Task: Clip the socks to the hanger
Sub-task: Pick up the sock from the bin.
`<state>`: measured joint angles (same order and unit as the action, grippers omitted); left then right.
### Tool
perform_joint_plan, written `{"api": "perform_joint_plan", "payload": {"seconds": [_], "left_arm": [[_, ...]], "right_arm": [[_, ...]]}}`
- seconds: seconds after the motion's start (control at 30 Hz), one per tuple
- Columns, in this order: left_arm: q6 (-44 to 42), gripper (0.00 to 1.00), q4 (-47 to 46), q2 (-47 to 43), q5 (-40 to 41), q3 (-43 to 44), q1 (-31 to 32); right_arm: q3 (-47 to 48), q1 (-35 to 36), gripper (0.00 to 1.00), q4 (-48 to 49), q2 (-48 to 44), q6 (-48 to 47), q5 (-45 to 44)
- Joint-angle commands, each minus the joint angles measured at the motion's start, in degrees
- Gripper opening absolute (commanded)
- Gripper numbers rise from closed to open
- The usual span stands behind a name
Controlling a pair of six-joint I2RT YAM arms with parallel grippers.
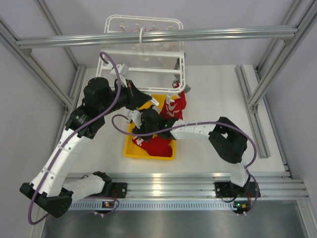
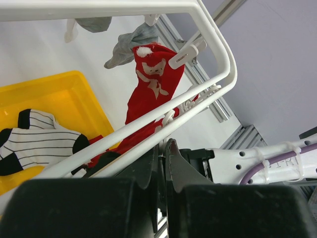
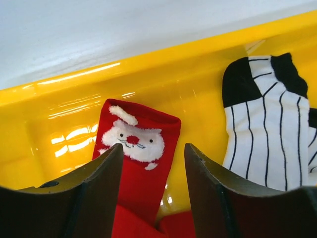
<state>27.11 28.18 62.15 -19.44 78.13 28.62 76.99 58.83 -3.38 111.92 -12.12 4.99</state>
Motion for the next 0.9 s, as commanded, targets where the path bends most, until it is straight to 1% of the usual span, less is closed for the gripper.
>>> {"api": "perform_joint_plan", "payload": {"seconds": [0.0,0.13,0.2,0.27,0.37,0.43,0.47,0.53,0.57,0.6,0.67,0.7,0.87], "left_arm": [[0.1,0.00,-2.3,0.3,0.2,-0.1,-0.5],[0.0,0.00,-2.3,0.3,0.4,0.1,-0.4],[0.0,0.00,-2.0,0.3,0.3,0.2,-0.4],[0.0,0.00,-2.0,0.3,0.3,0.1,-0.4],[-0.1,0.00,-2.1,0.3,0.5,0.1,-0.4],[-0.3,0.00,-2.0,0.3,0.7,-0.1,-0.5],[-0.3,0.00,-1.9,0.3,0.6,-0.2,-0.5],[-0.1,0.00,-1.7,0.5,0.6,0.0,-0.5],[-0.2,0.00,-1.6,0.6,0.5,0.2,-0.5],[-0.3,0.00,-1.6,0.6,0.5,0.4,-0.5],[-0.3,0.00,-1.5,0.8,0.5,0.6,-0.5],[-0.2,0.00,-1.5,0.8,0.5,0.7,-0.5],[0.0,0.00,-1.6,0.4,0.5,0.4,-0.6]], "right_arm": [[2.9,1.2,0.53,2.9,2.4,2.3,-2.7],[3.4,1.7,0.53,2.9,4.8,2.2,-4.5],[3.1,1.8,0.56,2.9,5.6,1.6,-4.7],[2.9,1.9,0.56,2.9,6.1,1.1,-4.8],[2.6,1.8,0.56,2.9,7.5,0.9,-4.8],[2.4,1.9,0.54,2.9,8.6,0.7,-4.8],[1.9,1.9,0.52,2.9,8.8,0.1,-6.6],[1.4,1.8,0.41,3.0,9.1,-0.7,-7.3],[1.0,1.8,0.34,2.9,8.8,-2.2,-7.0],[-0.3,1.8,0.21,2.9,7.9,-3.1,-6.5],[-3.4,1.8,0.10,2.9,6.0,-4.9,-3.8],[-4.6,1.8,0.00,4.8,3.5,-5.5,-2.8],[-11.8,2.0,0.00,8.2,-5.7,-6.9,3.0]]}}
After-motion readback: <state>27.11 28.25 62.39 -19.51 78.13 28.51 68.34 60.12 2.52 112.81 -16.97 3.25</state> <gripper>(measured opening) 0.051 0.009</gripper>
